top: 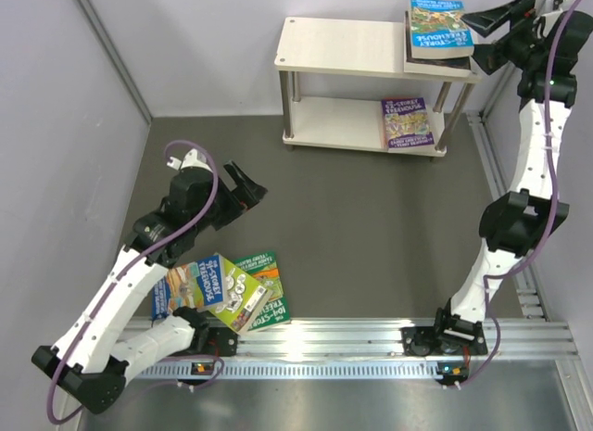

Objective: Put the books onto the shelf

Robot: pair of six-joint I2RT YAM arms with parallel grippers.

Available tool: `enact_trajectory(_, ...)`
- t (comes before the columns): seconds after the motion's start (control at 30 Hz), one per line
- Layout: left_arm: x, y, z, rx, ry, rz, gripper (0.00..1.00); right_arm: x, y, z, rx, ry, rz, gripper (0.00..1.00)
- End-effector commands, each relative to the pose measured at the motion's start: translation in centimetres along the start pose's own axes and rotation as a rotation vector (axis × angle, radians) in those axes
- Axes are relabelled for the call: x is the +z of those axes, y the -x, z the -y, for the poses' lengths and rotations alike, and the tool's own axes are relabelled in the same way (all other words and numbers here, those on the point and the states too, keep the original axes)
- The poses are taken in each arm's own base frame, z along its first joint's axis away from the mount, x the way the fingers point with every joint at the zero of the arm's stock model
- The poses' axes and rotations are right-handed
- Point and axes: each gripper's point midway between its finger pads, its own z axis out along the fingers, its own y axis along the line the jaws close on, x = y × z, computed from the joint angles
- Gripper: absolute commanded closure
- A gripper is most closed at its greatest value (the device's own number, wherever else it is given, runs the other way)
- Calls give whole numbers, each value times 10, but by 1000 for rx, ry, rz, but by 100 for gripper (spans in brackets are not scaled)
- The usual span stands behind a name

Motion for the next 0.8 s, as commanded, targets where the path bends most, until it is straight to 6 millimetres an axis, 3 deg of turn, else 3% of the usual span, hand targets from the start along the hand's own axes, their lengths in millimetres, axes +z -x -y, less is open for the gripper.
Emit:
enact_trajectory(0.0, -3, 9, 16, 4, -48, 21, 1, -22, 13, -14, -80, -22, 57, 0)
enact_trajectory(0.23, 0, 5, 18, 14, -52, -8, 1, -40, 34, -12, -107, -47, 101, 0)
enact_trajectory(0.37, -3, 5, 17, 24, -48, -13, 1, -53, 24, -3, -143, -133, 81, 0)
enact_trajectory(0.5, -3, 6, -1, 50, 60, -15, 1, -88, 10, -27, -277, -187, 138, 0)
enact_trajectory(0.53, -4, 8, -6, 54, 99, -14, 1, -94, 1, -29, -280, -210, 125, 0)
enact_trajectory(0.6, -1, -4, -42, 74, 277, -62, 1, -102, -26, -56, -360, -212, 106, 0)
enact_trajectory(0.63, -1, -9, -53, 66, 333, -79, 1, -102, -43, -59, -365, -218, 81, 0)
enact_trajectory(0.67, -5, -19, -71, 78, 411, -123, 1, -89, -81, -57, -371, -212, 3, 0)
enact_trajectory(0.73, -3, -31, -93, 72, 516, -162, 1, -89, -129, -80, -400, -139, -56, 0)
enact_trajectory(0.77, -7, -37, -103, 74, 560, -184, 1, -74, -202, -60, -324, -120, -228, 0)
